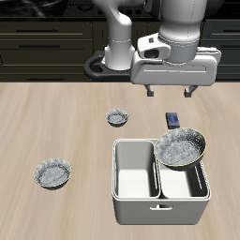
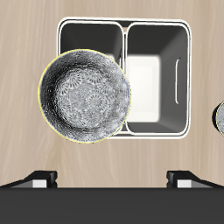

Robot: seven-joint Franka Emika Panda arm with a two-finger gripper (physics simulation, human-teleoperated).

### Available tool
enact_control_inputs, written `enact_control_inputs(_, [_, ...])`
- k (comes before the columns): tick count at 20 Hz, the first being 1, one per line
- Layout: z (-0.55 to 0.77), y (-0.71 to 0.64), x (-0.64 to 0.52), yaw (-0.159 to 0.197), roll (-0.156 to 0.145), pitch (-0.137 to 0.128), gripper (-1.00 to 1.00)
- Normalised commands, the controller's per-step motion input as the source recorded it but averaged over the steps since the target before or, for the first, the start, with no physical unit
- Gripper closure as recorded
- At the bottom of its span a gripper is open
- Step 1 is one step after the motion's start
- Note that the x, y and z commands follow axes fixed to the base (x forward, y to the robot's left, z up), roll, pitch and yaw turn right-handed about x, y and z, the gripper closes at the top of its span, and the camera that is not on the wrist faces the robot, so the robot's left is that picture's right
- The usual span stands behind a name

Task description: Place the largest bowl in the left side of the drainer and place the smallest bowl in the right side

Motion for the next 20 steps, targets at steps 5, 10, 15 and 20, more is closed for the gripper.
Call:
enact_control_inputs(5, [0.0, -0.14, -0.6, 0.105, -0.007, -0.132, -1.0])
enact_control_inputs(10, [-0.14, -0.11, -0.16, -0.033, 0.007, -0.036, -1.0])
enact_control_inputs(15, [-0.11, -0.13, -0.16, 0.035, -0.021, -0.072, -1.0])
enact_control_inputs(20, [-0.09, -0.16, -0.12, -0.011, -0.015, -0.028, -1.0])
